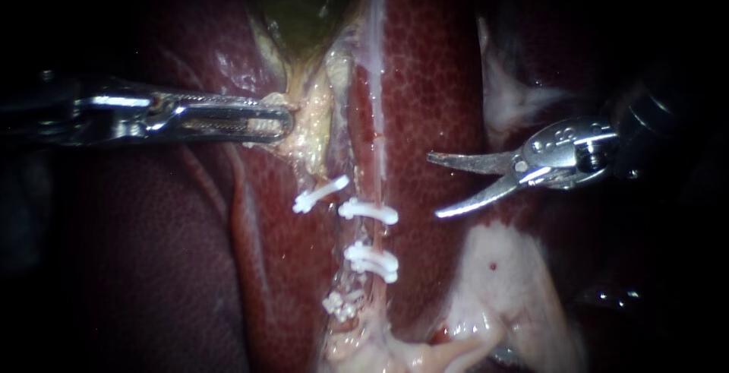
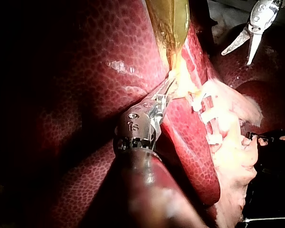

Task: Go to the cutting position right tube

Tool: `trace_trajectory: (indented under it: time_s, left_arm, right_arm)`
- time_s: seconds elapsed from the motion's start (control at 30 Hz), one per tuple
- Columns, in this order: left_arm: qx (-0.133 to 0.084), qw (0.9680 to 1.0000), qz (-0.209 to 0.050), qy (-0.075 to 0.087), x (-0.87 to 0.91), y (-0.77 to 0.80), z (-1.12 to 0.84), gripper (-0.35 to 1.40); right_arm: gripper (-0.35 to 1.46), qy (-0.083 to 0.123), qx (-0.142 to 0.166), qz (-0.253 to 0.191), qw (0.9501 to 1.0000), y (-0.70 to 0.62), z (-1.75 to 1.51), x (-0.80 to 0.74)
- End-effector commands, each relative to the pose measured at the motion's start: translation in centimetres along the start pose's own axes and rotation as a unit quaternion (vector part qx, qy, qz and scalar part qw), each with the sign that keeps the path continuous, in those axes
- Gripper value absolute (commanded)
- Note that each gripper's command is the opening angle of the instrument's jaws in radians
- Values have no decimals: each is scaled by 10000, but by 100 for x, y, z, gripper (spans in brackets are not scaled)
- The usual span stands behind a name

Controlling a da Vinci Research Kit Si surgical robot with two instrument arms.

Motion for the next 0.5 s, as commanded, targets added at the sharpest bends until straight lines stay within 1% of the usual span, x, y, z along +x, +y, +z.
trace_trajectory:
  time_s: [0.03,0.17,0.27,0.3,0.4,0.47,0.5]
  left_arm:
    - [-2,10000,1,-1,0,0,0,-35]
    - [3,10000,-3,1,-2,0,-1,-35]
    - [34,10000,-14,16,-7,1,-8,-35]
    - [68,10000,-22,29,-11,3,-13,-35]
    - [1,10000,-53,37,-25,7,-29,-35]
    - [-52,9999,-126,-26,-39,11,-45,-35]
    - [-75,9998,-146,-88,-45,13,-52,-35]
  right_arm:
    - [145,0,0,1,10000,0,0,0]
    - [145,0,-1,2,10000,0,0,0]
    - [145,0,-1,2,10000,0,0,0]
    - [145,0,-2,2,10000,0,0,0]
    - [145,0,-2,2,10000,0,0,0]
    - [145,0,-3,2,10000,0,0,0]
    - [145,0,-3,2,10000,0,0,0]
